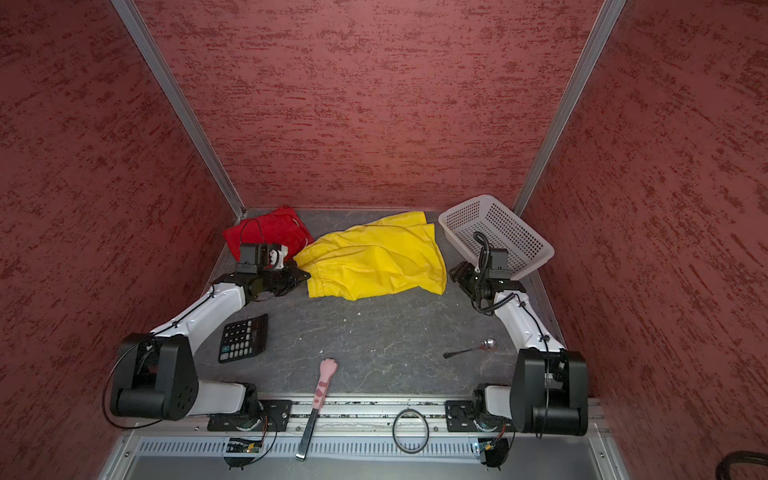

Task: Fold and stack the shorts

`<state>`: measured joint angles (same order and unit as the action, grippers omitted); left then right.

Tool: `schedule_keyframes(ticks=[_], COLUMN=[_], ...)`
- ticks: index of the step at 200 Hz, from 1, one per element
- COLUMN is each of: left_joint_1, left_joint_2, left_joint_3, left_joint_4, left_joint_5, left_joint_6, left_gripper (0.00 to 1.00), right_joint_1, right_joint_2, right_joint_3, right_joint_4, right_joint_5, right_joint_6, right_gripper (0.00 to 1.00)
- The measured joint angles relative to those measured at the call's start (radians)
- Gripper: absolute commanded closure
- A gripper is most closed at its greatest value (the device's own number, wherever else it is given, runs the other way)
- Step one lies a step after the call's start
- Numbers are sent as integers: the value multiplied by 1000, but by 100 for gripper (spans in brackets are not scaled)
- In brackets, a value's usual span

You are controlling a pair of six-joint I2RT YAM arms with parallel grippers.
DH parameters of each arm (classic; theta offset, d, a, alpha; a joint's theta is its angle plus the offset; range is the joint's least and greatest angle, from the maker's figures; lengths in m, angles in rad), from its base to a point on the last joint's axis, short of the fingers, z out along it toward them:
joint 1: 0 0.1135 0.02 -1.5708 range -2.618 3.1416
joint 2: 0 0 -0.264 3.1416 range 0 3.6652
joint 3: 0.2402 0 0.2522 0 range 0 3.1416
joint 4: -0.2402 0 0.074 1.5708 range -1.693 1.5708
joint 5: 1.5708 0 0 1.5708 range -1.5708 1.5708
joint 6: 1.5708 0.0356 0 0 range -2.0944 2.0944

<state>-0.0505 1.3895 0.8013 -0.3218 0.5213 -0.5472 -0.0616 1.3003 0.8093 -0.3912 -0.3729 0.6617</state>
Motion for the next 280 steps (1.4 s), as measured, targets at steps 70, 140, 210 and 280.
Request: schedule_keyframes(ticks=[70, 140, 210, 280], left_joint_1=[37, 45, 52, 53], left_joint_2=[0, 0, 53, 64], left_joint_3=[-42, -39, -11, 309], left_joint_4=[31, 31, 31, -153], left_joint_5=[-2, -2, 4, 9], left_joint_6=[0, 5, 5, 31], left_gripper=[100, 100, 100, 100], right_joint_1=[183, 189, 190, 133], right_joint_2=[52, 337, 507, 409], right_joint_3=[45, 211, 259, 431], right_joint_4=[-31, -22, 23, -22], right_joint_5=[76, 181, 170, 109], right_joint_6=[-80, -179, -203, -187], right_gripper=[41, 41, 72, 100])
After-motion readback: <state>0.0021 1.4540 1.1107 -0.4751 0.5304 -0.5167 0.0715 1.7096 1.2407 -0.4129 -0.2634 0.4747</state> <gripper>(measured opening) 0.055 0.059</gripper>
